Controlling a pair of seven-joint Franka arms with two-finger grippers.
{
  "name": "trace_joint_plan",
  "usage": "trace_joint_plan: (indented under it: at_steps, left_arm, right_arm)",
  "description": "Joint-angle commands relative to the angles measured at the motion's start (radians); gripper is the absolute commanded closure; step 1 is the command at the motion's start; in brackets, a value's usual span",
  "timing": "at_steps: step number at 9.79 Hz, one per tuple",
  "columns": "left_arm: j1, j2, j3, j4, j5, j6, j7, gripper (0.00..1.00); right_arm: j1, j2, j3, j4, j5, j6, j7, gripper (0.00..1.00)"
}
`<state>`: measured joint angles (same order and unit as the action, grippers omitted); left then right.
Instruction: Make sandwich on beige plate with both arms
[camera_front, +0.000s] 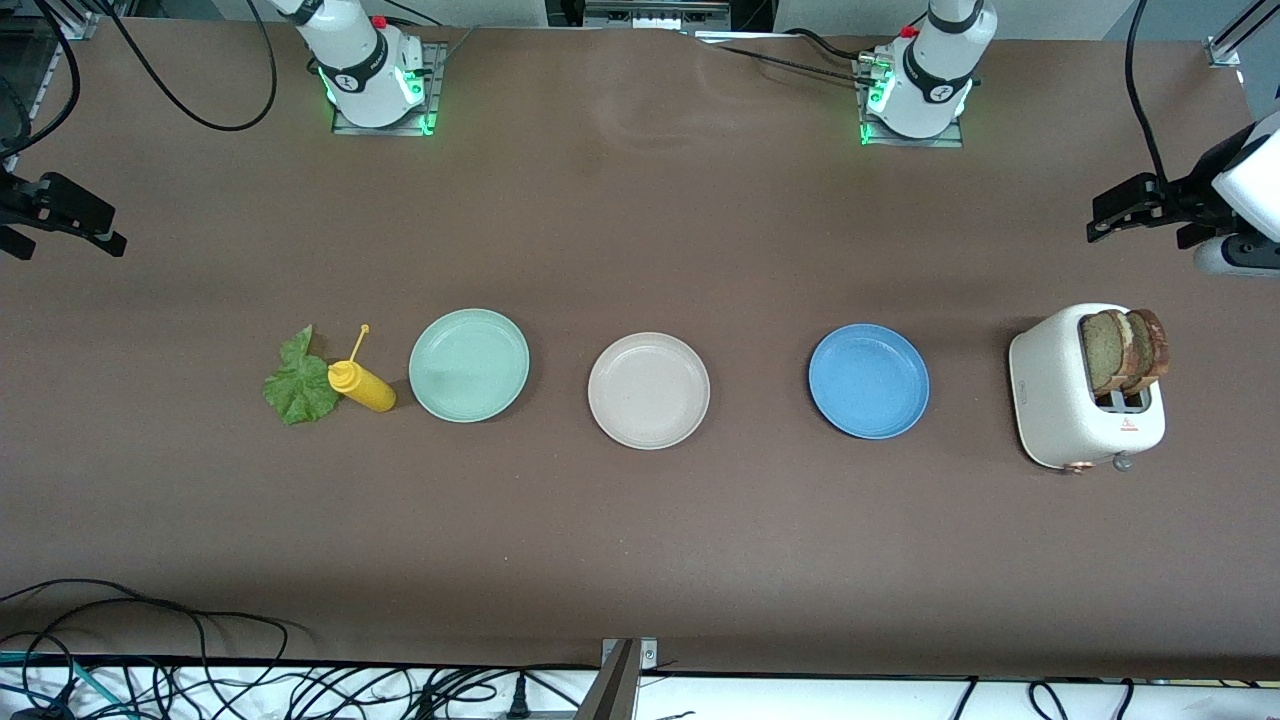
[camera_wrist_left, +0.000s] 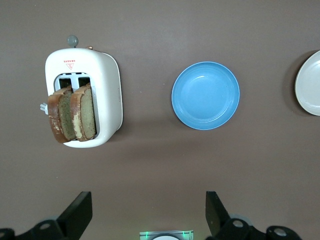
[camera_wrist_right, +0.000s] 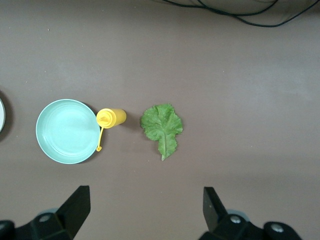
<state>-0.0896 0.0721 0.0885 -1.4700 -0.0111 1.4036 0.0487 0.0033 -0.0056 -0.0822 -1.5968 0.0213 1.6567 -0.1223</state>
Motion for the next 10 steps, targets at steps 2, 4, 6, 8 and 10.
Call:
trace_joint_plan:
  at_steps: [2, 4, 6, 8, 10]
  left_arm:
    - [0.008, -0.008, -0.004, -0.016, -0.018, 0.011, 0.025, 0.0]
    - [0.008, -0.008, -0.004, -0.021, -0.018, 0.017, 0.025, 0.0]
    - [0.008, -0.008, -0.004, -0.023, -0.018, 0.017, 0.025, 0.0]
    - [0.008, -0.008, -0.004, -0.024, -0.018, 0.023, 0.025, 0.0]
    - [0.008, -0.008, -0.004, -0.024, -0.018, 0.023, 0.025, 0.0]
  right_arm:
    - [-0.002, 0.001, 0.002, 0.02, -0.011, -0.034, 0.007, 0.0]
    - [-0.002, -0.001, 0.002, 0.02, -0.011, -0.035, 0.007, 0.0]
    - [-0.002, -0.001, 0.002, 0.02, -0.009, -0.037, 0.007, 0.0]
    - [-0.002, -0.001, 0.002, 0.02, -0.009, -0.037, 0.007, 0.0]
    - [-0.002, -0.001, 0.004, 0.02, -0.009, -0.038, 0.007, 0.0]
